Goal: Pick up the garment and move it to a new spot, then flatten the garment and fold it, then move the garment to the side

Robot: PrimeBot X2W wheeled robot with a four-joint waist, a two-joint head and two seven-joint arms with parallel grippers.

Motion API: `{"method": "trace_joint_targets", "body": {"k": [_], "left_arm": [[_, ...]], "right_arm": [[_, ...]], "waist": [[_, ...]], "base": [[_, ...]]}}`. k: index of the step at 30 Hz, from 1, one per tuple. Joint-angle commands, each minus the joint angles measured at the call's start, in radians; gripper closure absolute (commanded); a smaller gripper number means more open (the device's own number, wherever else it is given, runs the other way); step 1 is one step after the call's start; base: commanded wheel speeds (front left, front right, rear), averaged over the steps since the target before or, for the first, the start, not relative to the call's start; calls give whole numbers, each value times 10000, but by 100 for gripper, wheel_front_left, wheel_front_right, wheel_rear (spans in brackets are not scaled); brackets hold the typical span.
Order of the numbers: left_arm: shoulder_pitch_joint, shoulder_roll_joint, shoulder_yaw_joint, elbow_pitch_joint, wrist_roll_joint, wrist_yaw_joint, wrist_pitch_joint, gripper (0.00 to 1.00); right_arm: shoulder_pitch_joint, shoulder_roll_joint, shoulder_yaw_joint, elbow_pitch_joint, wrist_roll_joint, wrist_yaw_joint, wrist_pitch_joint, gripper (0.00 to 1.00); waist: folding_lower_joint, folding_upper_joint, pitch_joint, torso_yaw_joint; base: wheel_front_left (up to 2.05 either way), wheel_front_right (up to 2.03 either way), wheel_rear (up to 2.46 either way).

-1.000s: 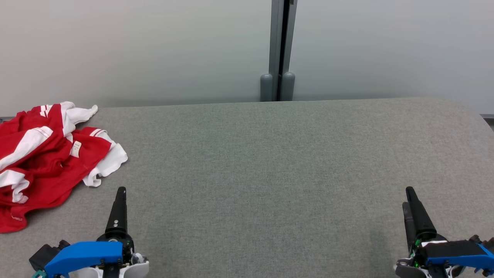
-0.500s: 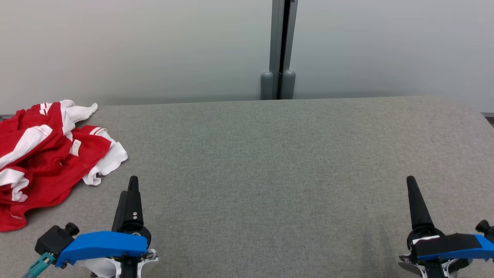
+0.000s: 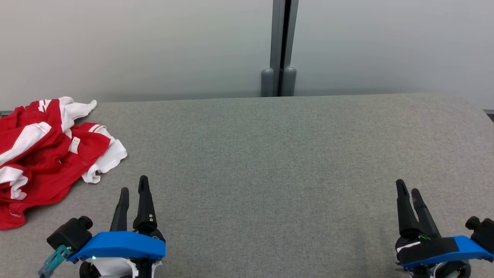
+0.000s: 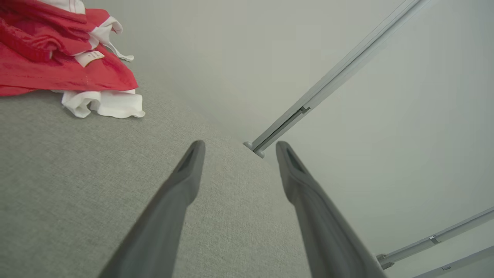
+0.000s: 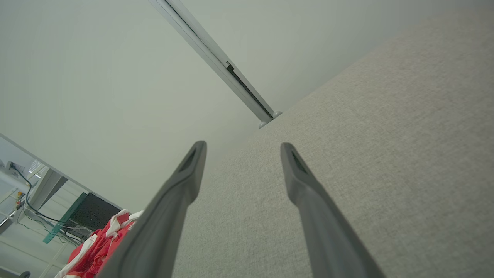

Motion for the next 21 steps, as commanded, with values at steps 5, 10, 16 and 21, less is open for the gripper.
{"method": "trace_joint_targets", "body": {"k": [5, 10, 16, 21], "left_arm": [[-195, 69, -175, 42, 825, 102, -213, 0], [-191, 69, -309, 207, 1440, 157, -349, 0], [-165, 70, -447, 495, 2146, 246, -509, 0], [-153, 71, -525, 756, 2650, 275, -644, 0]], "right_arm": [[-24, -89, 64, 23, -926, 33, -210, 0], [4, -96, 109, 144, -1617, 34, -351, 0], [43, -103, 89, 283, -2404, 37, -514, 0], [83, -108, 123, 452, -3001, 33, -653, 0]], "waist": [[0, 0, 6, 11], [0, 0, -27, 22], [0, 0, -74, 32], [0, 0, -117, 37]], "base": [[0, 0, 0], [0, 0, 0], [0, 0, 0], [0, 0, 0]]}}
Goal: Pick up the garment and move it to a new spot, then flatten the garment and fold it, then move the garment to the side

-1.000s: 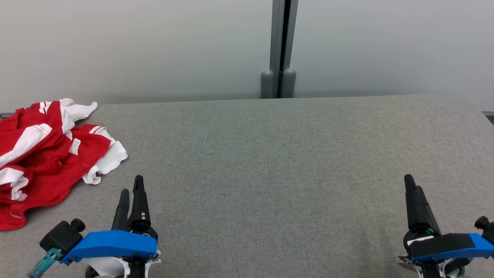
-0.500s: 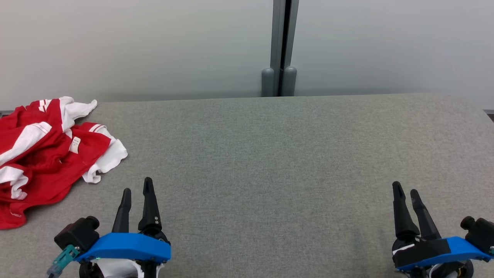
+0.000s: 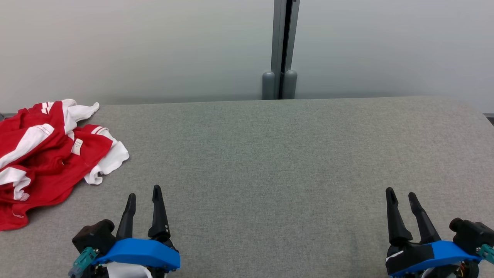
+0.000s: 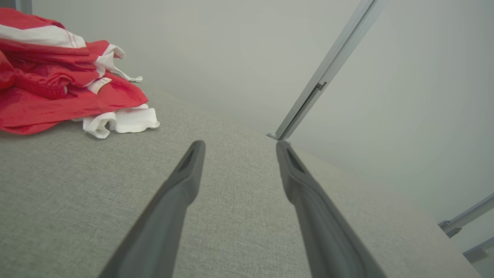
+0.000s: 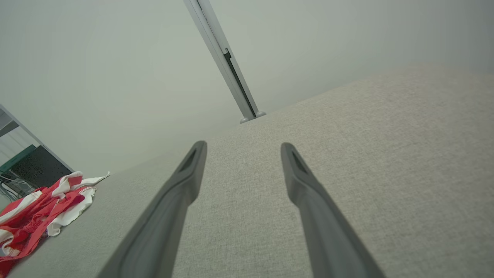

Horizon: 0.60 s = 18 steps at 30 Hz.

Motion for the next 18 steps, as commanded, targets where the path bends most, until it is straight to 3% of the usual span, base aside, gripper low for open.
{"method": "trace_joint_targets", "body": {"k": [1, 18], "left_arm": [[-157, 53, -20, -8, 229, 25, -80, 0], [-225, 54, -220, 822, 1721, 46, -479, 0]], "right_arm": [[76, -91, 14, -34, -250, 18, -101, 0], [-11, -107, -24, 397, -2088, 22, -498, 0]], "waist": [[0, 0, -7, 3], [0, 0, -119, 24]], "base": [[0, 0, 0], [0, 0, 0]]}}
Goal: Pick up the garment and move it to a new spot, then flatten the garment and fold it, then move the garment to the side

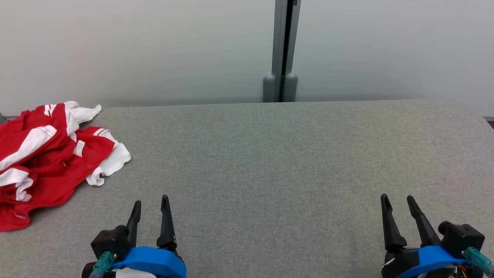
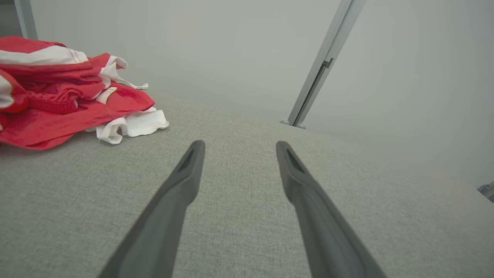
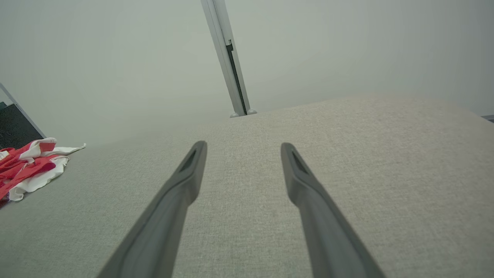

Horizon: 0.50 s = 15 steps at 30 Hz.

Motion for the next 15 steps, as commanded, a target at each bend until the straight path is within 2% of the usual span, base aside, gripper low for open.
{"method": "trace_joint_targets", "body": {"k": [1, 15], "left_arm": [[-230, 33, -17, -1, 226, 47, -94, 0], [-319, 31, -91, 464, 1113, 101, -372, 0]], "right_arm": [[-38, -93, -52, 32, -266, 20, -98, 0], [-283, -104, -81, 585, -1544, 24, -375, 0]], "waist": [[-1, 0, -4, 3], [-1, 0, -67, 68]], "base": [[0, 0, 0], [0, 0, 0]]}}
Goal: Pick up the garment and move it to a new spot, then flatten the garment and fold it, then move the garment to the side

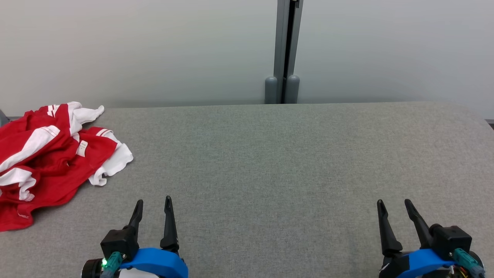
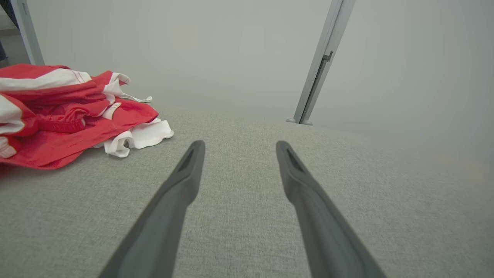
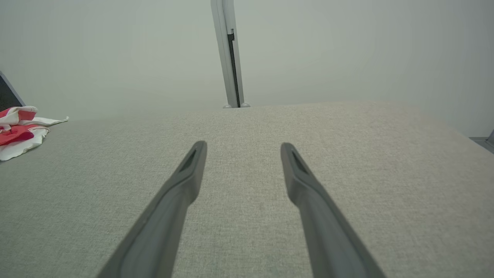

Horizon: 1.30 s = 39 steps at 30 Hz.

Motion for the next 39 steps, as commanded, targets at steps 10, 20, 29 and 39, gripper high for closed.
{"method": "trace_joint_targets", "body": {"k": [10, 20, 29, 39], "left_arm": [[-228, 22, -187, 370, 658, 161, -236, 0], [-241, 20, -298, 579, 972, 232, -372, 0], [-253, 20, -306, 649, 898, 219, -372, 0], [-320, 20, -393, 737, 874, 222, -372, 0]], "right_arm": [[-202, -96, 69, 175, -835, 25, -237, 0], [-244, -98, -1, 311, -1215, 27, -374, 0], [-274, -96, 42, 433, -1139, 27, -374, 0], [-245, -95, -2, 437, -1028, 27, -372, 0]], "waist": [[0, 0, -6, 17], [0, 0, 1, 40], [0, 0, -5, 66], [0, 0, 15, 204]], "base": [[0, 0, 0], [0, 0, 0], [0, 0, 0], [0, 0, 0]]}}
